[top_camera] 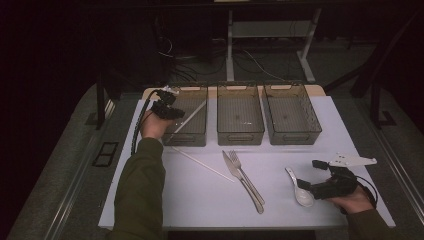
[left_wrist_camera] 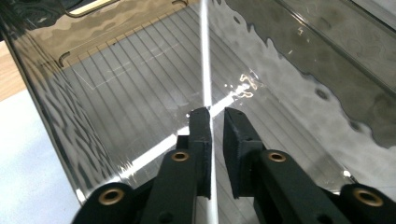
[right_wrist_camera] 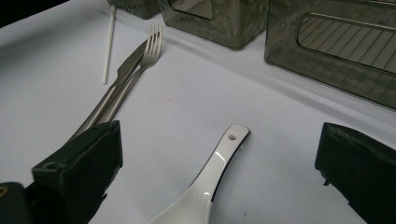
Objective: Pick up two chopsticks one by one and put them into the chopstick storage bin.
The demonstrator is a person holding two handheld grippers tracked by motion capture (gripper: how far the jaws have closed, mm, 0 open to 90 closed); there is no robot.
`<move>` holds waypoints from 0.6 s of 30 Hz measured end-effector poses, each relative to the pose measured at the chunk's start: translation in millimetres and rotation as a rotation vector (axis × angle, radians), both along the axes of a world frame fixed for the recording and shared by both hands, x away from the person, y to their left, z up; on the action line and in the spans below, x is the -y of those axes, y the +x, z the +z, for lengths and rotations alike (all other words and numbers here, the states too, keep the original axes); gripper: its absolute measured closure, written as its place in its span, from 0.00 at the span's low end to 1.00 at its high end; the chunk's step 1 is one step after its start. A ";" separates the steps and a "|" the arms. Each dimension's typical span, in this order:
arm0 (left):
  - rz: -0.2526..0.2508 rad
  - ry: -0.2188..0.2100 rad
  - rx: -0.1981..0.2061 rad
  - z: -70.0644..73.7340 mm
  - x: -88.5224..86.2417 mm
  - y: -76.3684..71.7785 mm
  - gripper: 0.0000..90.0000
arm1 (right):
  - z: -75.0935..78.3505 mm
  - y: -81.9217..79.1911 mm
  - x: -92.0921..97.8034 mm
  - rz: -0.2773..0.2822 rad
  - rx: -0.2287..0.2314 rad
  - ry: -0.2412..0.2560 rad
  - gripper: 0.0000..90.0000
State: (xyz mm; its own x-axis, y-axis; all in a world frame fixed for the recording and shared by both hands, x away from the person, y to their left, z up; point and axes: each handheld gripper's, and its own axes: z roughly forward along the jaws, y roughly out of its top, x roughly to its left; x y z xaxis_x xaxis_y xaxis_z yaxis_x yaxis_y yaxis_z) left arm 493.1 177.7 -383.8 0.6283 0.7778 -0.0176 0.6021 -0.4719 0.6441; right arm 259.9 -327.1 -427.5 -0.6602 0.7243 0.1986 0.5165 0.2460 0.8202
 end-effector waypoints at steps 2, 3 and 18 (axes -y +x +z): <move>0.002 -0.010 0.009 2.1 0.0 -0.9 0.87 | 0.1 0.0 0.0 0.000 0.000 -0.001 0.01; 0.002 -0.007 0.013 3.6 0.0 -1.6 0.87 | 0.1 -0.1 0.0 0.000 0.001 -0.001 0.01; -0.129 -0.067 0.088 41.8 5.9 -52.2 0.82 | 0.4 -0.1 0.1 -0.006 0.001 0.003 0.01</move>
State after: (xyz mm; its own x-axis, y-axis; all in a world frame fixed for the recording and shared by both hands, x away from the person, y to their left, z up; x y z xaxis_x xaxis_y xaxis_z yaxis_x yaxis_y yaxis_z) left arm 440.9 171.8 -342.0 0.7241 0.6897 -0.0073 0.4793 -0.4955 0.7244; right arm 259.8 -327.3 -427.1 -0.6560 0.7277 0.2001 0.5172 0.2403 0.8214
